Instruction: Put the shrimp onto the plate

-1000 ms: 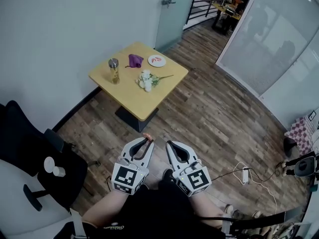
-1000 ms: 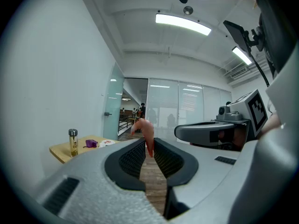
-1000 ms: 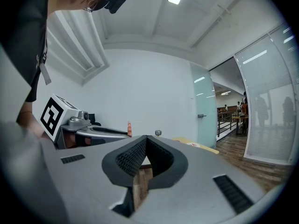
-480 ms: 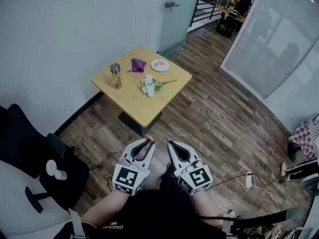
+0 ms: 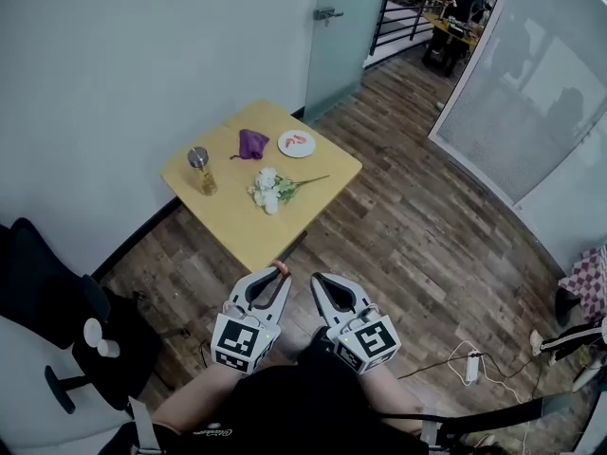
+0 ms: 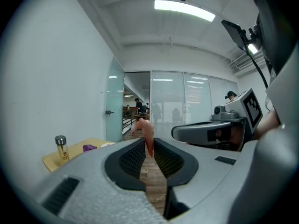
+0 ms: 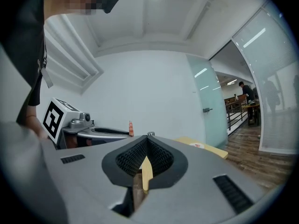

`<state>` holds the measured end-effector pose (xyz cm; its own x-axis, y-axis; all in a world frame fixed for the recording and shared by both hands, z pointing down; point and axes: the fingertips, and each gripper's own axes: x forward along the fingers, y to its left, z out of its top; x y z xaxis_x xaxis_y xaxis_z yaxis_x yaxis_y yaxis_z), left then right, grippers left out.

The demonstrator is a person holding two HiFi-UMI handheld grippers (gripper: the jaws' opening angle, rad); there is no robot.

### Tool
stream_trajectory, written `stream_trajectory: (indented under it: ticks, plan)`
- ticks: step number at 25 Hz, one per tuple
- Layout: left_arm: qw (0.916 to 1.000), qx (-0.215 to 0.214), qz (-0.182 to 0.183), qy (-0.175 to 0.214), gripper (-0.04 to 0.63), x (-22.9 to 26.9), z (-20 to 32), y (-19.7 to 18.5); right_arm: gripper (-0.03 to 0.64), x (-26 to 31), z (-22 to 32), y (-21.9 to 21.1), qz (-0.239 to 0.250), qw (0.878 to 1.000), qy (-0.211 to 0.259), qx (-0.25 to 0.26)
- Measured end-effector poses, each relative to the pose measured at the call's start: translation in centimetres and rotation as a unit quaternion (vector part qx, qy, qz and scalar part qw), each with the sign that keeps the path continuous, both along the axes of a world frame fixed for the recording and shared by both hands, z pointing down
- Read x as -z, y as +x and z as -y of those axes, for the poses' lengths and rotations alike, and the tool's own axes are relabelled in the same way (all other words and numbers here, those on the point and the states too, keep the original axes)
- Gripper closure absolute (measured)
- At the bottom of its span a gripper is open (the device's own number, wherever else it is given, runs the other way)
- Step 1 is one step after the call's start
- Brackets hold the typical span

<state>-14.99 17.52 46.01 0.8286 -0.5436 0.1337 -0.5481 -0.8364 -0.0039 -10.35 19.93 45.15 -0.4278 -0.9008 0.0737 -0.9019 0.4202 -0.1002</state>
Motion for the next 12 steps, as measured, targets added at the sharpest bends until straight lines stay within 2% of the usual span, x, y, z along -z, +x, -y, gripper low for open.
stream_trajectory:
  ticks: [7,12]
  plan:
    - [0.9997,0.015,0.018,0.008,0.54,1.5,5.3,10.5,0.615,1.5,5.4,11.4,0.021,1.0,0.009,0.018]
    - [0.9996,0.011,0.021,0.014,0.54,2.3,7.8,16.6,0.615,1.8,8.0,18.6,0.04,0.999,0.014,-0.003]
